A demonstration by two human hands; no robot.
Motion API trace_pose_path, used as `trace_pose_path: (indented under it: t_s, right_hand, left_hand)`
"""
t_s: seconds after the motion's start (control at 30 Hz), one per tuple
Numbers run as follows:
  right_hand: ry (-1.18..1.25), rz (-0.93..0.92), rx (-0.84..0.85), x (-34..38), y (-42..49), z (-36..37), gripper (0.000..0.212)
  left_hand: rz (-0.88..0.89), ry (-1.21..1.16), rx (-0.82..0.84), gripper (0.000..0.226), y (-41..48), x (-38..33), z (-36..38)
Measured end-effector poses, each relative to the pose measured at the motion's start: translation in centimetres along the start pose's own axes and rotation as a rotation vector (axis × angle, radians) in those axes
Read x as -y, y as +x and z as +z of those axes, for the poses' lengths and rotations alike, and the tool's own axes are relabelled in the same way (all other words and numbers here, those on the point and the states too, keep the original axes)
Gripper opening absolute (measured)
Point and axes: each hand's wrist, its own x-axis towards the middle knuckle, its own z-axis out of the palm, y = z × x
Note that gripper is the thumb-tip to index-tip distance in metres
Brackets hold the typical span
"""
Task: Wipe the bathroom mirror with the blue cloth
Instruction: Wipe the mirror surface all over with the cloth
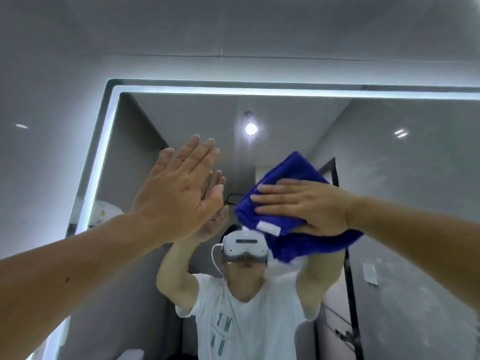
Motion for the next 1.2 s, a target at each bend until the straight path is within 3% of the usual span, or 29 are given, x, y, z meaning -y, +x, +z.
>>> trace_pose_path:
  t_s: [0.17,0.27,0.47,0.73,0.87,0.93,0.97,1.1,1.2]
  right_hand:
    - [0.194,0.842,-0.389,-3.9,5.5,-1.9,0.057]
    - [0.183,1.110,-0.464,-0.9,9.8,-1.2,0.059]
    - [0.115,0.781,-0.386,7.6,7.3,1.7,0.062]
    - [0.014,0.358,-0.142,19.7,0.0,7.2,0.057]
    - [-0.066,-0.081,0.039,17.3,-1.7,6.2,0.063]
    - [-0.102,-0.112,0.041,13.1,-1.3,4.6,0.065]
    - [-0.104,-0.004,-0.015,10.7,-0.9,3.9,0.065]
    - [0.130,0.751,-0.307,4.9,2.1,1.6,0.057]
    - [0.224,1.053,-0.411,7.7,5.3,2.2,0.057]
  left_hand:
    - [-0.047,-0.010,0.004,0.077,-0.2,0.8,0.0]
    - [-0.056,-0.029,0.005,0.076,-0.9,0.4,0.6]
    - [-0.044,-0.063,-0.002,0.070,-2.2,-0.6,1.5]
    - [-0.075,-0.084,0.056,0.069,-3.6,-1.8,1.1]
    - [-0.072,-0.068,0.064,0.071,-4.5,-1.5,0.5]
    - [-0.058,-0.045,0.069,0.071,-4.9,-1.1,0.2]
    - [-0.058,-0.040,0.076,0.070,-5.1,-0.8,0.2]
    - [-0.111,-0.048,0.105,0.072,-5.9,0.1,0.4]
    - [-0.125,-0.070,0.103,0.069,-6.6,-0.3,1.2]
